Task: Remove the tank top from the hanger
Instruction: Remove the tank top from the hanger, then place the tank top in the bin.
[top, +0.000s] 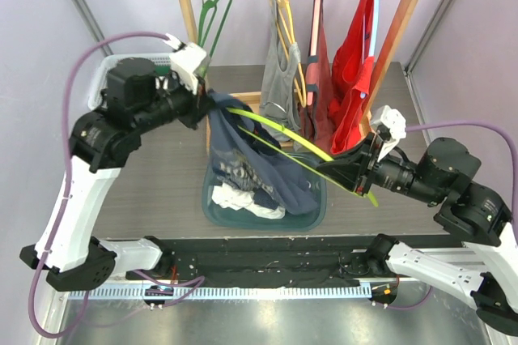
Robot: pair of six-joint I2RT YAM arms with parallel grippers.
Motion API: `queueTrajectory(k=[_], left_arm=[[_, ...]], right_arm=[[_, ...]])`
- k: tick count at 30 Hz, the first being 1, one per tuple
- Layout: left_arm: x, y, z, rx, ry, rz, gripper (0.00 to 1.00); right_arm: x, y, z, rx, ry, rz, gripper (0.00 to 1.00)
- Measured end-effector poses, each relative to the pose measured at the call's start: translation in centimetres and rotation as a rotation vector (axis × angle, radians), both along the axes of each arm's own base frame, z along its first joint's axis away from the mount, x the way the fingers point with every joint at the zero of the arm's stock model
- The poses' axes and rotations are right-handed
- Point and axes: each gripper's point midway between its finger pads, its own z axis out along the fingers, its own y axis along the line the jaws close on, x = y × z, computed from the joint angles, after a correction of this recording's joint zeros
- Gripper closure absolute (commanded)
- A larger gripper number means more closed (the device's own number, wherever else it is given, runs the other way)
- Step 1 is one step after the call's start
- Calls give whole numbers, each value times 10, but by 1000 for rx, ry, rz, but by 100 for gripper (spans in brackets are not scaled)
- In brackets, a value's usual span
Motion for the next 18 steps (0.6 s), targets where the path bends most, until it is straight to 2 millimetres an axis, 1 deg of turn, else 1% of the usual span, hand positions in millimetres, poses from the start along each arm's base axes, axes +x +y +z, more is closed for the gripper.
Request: queueTrajectory(k=[2,3,4,6,9,12,15,17,18], left_arm=[[8,12,23,-11,-73,70,100],[12,19,30,-13,-98,108,100],[15,25,33,-10,-114,144,100],[19,32,31,0,-122,190,100],[26,33,8,35,-77,212,100],[24,22,-20,62,-1,156,100],[7,0,-41,46,84,4,100],[-11,-16,-50,26,135,-118,100],[-17,-21,-53,21,150,-159,100]], right_arm=[[-4,-5,2,-5,4,-6,99],[-6,-8,4,-7,5,-8,99],[-9,-12,5,-9,8,-10,99],[-16,-21,10,-11,12,-14,99],[-30,-36,19,1,6,-14,99],[-43,-53,33,26,-16,-23,99],[-51,-73,50,77,-66,-71,99],[-52,-86,60,116,-103,-116,99],[-51,-90,63,129,-115,-134,99]])
